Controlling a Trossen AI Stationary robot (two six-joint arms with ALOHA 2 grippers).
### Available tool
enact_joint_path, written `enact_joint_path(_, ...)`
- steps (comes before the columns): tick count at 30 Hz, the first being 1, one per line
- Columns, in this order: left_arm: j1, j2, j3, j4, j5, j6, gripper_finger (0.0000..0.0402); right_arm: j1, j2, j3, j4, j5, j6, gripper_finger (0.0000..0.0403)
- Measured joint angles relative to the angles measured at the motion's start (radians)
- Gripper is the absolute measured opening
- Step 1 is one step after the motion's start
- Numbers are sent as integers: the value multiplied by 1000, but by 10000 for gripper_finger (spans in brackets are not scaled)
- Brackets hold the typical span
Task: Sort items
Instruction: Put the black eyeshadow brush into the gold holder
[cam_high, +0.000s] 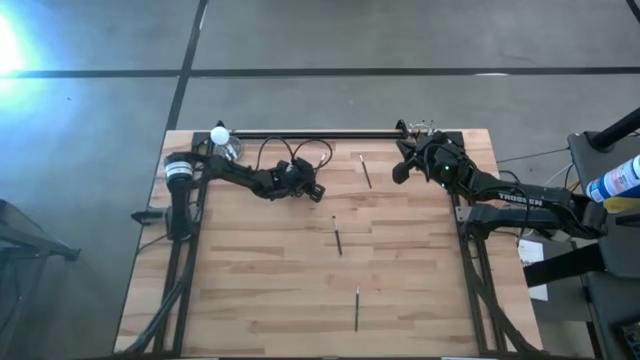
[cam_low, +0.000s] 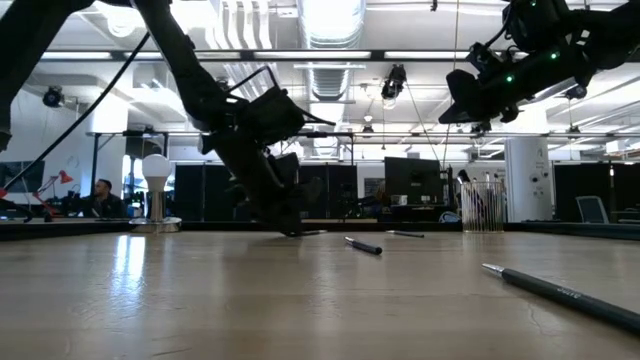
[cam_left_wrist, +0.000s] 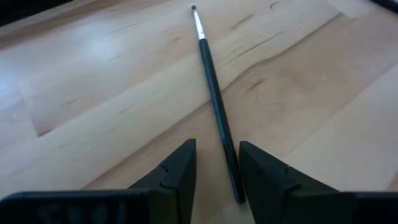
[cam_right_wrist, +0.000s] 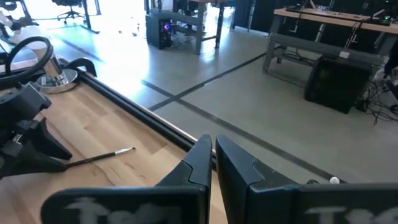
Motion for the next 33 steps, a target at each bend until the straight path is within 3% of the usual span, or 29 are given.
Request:
enact_joint_path(5, 1, -10, -5, -52, 10, -9, 105, 0, 0, 0, 0, 0, 0, 17)
enact_joint_path(15, 1, -17, -8, -97, 14, 11, 10, 0, 0, 0, -1, -1, 1, 17)
enact_joint_path(25, -19, -90, -22, -222, 18, 18, 3, 11, 0, 0, -27, -2, 5, 17)
enact_joint_path(33, -79, -265, -146, -259, 41, -28, 1, 28, -1, -4, -36, -8, 7, 17)
